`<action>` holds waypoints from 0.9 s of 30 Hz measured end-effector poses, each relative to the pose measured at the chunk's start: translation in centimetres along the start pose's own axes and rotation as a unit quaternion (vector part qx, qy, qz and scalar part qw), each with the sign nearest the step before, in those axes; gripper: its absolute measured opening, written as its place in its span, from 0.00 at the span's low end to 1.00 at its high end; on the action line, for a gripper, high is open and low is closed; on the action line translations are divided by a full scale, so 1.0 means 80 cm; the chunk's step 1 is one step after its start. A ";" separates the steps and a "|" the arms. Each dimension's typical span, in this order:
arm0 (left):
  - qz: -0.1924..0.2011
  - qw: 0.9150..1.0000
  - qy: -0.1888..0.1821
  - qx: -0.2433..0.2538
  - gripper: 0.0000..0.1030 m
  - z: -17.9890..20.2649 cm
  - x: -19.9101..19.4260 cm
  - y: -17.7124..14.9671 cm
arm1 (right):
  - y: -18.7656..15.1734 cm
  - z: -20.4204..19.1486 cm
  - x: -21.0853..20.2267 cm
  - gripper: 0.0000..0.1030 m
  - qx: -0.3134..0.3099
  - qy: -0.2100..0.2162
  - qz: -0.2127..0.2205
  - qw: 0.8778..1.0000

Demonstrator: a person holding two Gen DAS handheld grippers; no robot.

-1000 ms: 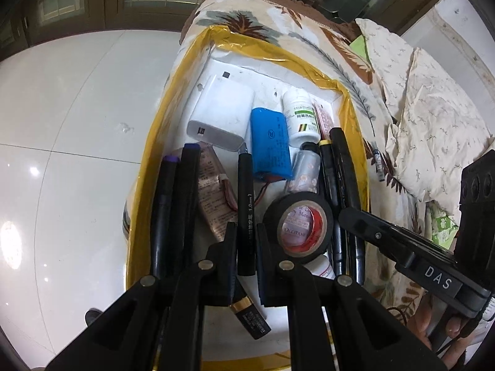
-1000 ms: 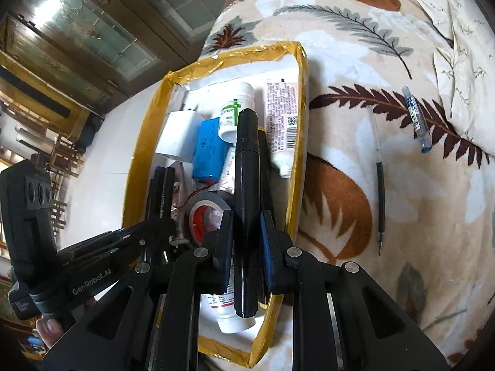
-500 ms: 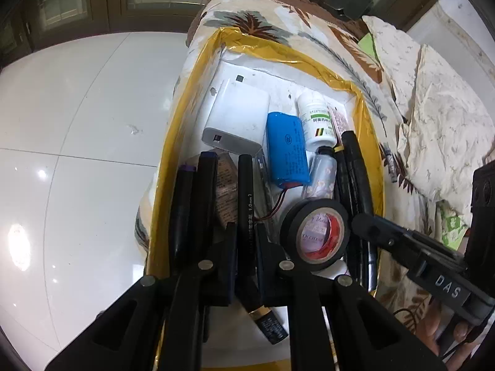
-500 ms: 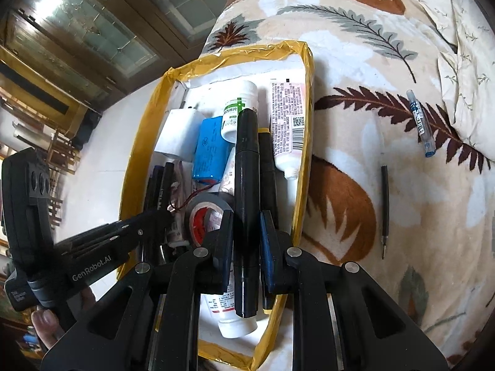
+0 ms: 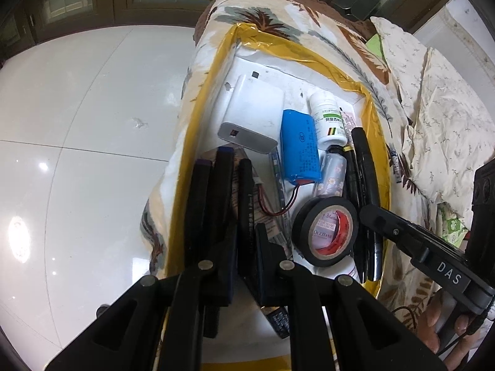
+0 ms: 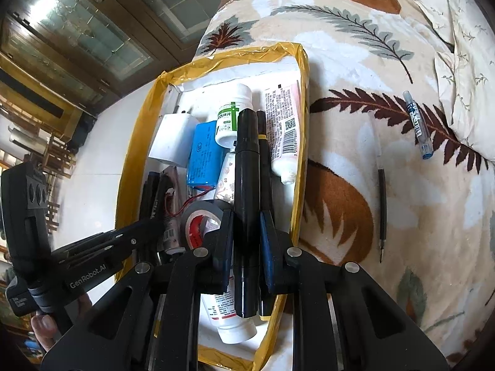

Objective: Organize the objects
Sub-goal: 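Carry the black pens over the tray and open both tools, then grasp the clear vial with the right tool while the left grasps the thin black pen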

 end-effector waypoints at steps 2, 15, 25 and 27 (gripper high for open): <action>-0.003 1.000 0.000 -0.001 0.10 0.000 0.002 -0.002 | 0.000 0.000 0.000 0.16 0.001 0.002 0.001 1.000; 0.060 0.997 -0.042 0.010 0.21 0.027 -0.034 0.008 | 0.003 0.000 -0.028 0.31 0.006 0.043 0.016 0.999; 0.110 0.989 -0.060 0.074 0.58 0.115 -0.049 0.009 | 0.010 0.119 -0.081 0.32 0.062 0.023 0.050 0.997; 0.095 0.990 -0.055 0.087 0.58 0.134 -0.041 0.005 | 0.012 0.143 -0.087 0.32 0.073 0.023 0.056 0.995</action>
Point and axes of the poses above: each gripper's, at about its wrist camera, not at the fingertips, and x roughly the way its jaws point, z to its right, y to its top, the point moved 9 cm from there along x, roughly the way its jaws point, and after that the axes turned 11 degrees about x, right-handed, at the moved point
